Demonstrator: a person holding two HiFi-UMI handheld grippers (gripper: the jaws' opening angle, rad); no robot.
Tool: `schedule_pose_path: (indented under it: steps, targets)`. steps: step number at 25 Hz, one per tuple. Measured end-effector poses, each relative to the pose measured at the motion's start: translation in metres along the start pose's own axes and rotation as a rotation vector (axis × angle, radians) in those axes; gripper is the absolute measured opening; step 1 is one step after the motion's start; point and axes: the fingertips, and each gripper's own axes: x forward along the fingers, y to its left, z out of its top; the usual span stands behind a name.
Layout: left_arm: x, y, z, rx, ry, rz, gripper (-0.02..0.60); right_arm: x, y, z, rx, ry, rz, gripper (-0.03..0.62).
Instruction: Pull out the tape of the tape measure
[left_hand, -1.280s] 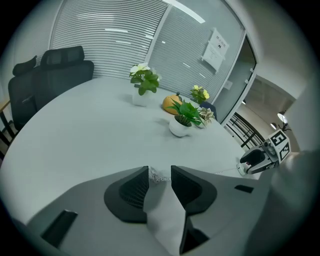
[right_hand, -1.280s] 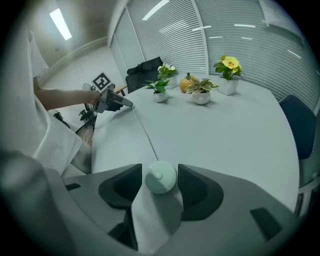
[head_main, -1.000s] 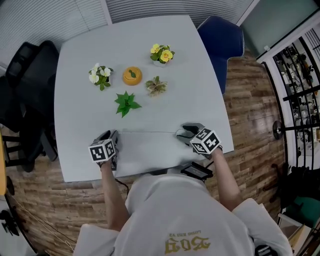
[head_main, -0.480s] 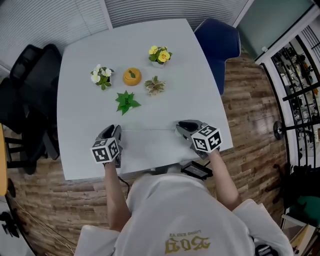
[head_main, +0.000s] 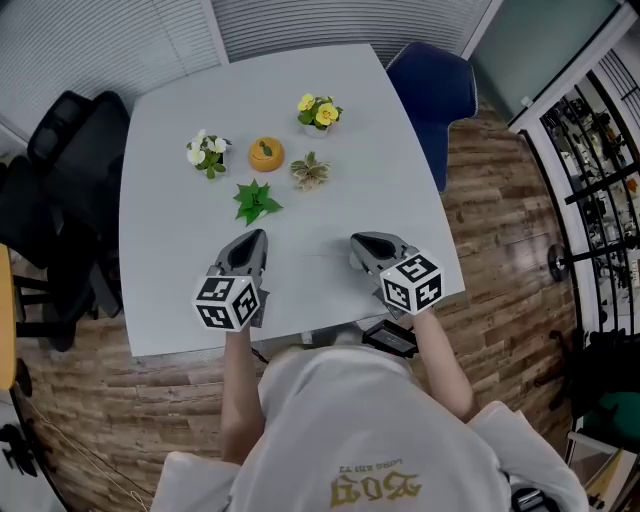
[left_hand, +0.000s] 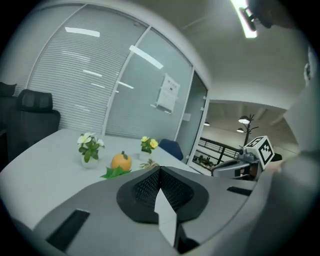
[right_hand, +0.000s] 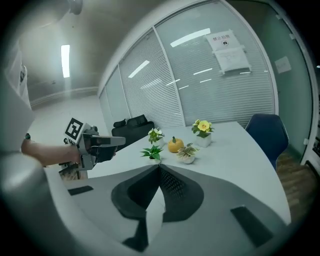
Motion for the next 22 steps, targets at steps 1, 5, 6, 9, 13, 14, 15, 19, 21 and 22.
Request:
schedule_pose_path:
  steps: [1, 5, 6, 9, 13, 14, 15, 19, 21, 22]
  targets:
    - [-0.002, -0.008, 0.010, 0.019, -0.034, -0.022, 0.005, -0.003, 0.002, 0.006, -0.006, -0.020, -0.014, 0.017]
    - [-0.007, -0.024, 0.032, 0.110, -0.096, -0.029, 0.003, -0.016, 0.004, 0.024, -0.027, -0.083, -0.086, 0.017]
    - [-0.008, -0.026, 0.033, 0.127, -0.096, -0.021, 0.003, -0.018, 0.004, 0.027, -0.032, -0.095, -0.102, 0.017]
    - [-0.011, -0.027, 0.035, 0.128, -0.103, -0.008, 0.003, -0.024, 0.006, 0.034, -0.033, -0.126, -0.133, 0.017]
    - [-0.015, -0.025, 0.036, 0.055, -0.122, -0.023, 0.003, -0.026, 0.010, 0.041, -0.031, -0.152, -0.137, 0.017]
    - [-0.016, -0.024, 0.036, 0.041, -0.125, -0.025, 0.003, -0.026, 0.011, 0.042, -0.039, -0.151, -0.137, 0.017]
    - [-0.016, -0.023, 0.037, 0.036, -0.125, -0.023, 0.003, -0.025, 0.011, 0.042, -0.046, -0.149, -0.138, 0.017]
    - [-0.018, -0.021, 0.035, 0.050, -0.114, -0.013, 0.003, -0.026, 0.013, 0.041, -0.050, -0.143, -0.137, 0.015]
    - [-0.018, -0.021, 0.034, 0.050, -0.111, -0.011, 0.003, -0.026, 0.013, 0.041, -0.051, -0.141, -0.135, 0.015]
    - [-0.018, -0.021, 0.034, 0.050, -0.110, -0.011, 0.003, -0.026, 0.012, 0.040, -0.050, -0.140, -0.134, 0.015]
